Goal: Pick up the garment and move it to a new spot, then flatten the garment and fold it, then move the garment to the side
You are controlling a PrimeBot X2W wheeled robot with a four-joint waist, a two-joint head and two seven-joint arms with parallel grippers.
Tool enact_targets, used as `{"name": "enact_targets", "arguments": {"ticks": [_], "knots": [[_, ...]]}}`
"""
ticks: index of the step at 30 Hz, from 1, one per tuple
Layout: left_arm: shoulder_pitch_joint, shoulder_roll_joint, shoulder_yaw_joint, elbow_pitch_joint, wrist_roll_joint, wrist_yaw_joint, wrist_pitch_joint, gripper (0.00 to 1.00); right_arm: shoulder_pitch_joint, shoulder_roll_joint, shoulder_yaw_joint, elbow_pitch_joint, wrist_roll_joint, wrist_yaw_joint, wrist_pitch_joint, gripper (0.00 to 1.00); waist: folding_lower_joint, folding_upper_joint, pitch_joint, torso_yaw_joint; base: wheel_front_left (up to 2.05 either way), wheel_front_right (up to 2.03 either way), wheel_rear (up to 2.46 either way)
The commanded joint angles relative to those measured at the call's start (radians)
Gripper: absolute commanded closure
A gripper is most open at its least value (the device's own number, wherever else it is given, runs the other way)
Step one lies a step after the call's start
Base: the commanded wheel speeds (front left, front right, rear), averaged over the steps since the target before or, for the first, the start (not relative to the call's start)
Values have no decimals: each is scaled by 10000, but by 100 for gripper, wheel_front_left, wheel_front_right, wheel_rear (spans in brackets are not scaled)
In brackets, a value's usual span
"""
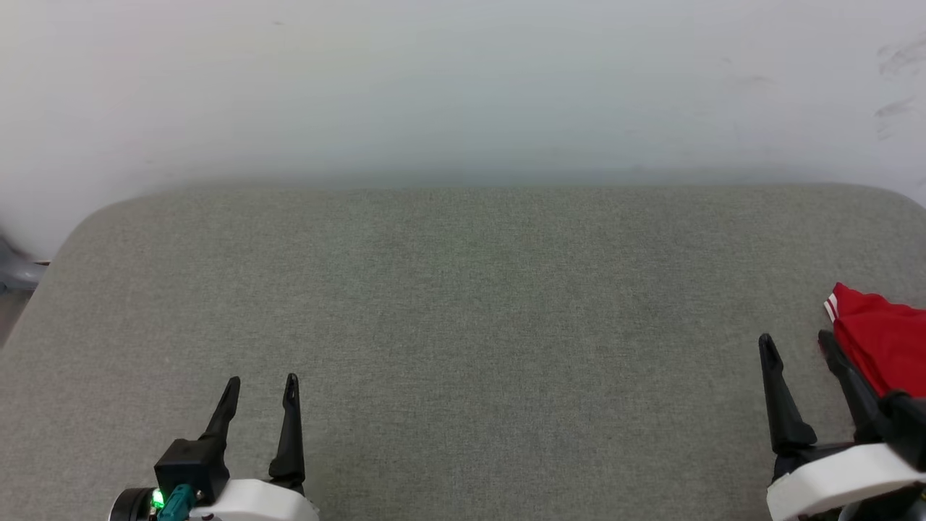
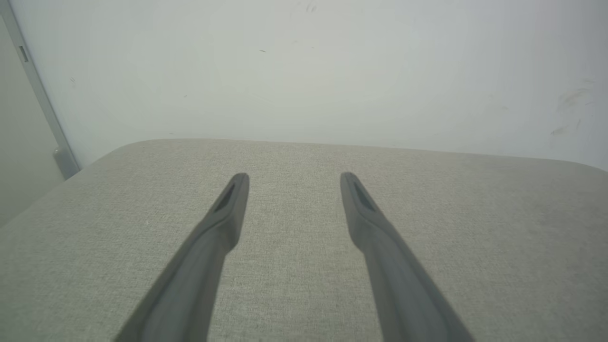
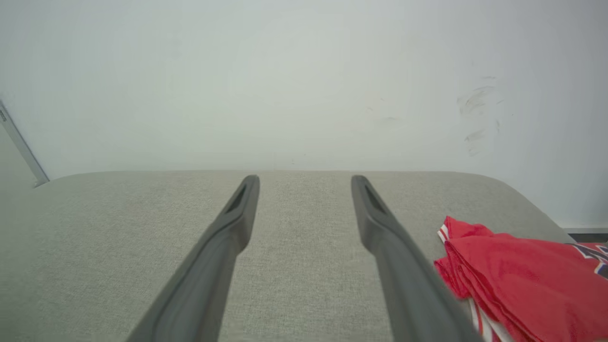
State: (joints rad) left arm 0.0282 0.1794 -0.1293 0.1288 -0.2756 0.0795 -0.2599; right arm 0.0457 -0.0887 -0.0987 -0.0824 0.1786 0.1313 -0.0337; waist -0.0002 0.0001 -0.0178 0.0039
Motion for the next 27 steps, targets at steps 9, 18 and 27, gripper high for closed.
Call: {"name": "enact_targets", "arguments": {"ticks": [9, 18, 27], "knots": [[495, 187, -75, 107, 186, 50, -64, 0, 1478, 334, -210, -1635, -308, -13, 609, 0, 2, -1, -334, -82, 0, 0, 0], [417, 304, -200, 191, 399, 68, -69, 0, 1748, 402, -269, -1954, -341, -13, 855, 0, 2, -1, -394, -48, 0, 0, 0], [289, 322, -273, 176, 449, 38, -72, 0, 1709, 403, -245, -1861, -205, -13, 872, 0, 2, -1, -342, 14, 0, 0, 0]]}}
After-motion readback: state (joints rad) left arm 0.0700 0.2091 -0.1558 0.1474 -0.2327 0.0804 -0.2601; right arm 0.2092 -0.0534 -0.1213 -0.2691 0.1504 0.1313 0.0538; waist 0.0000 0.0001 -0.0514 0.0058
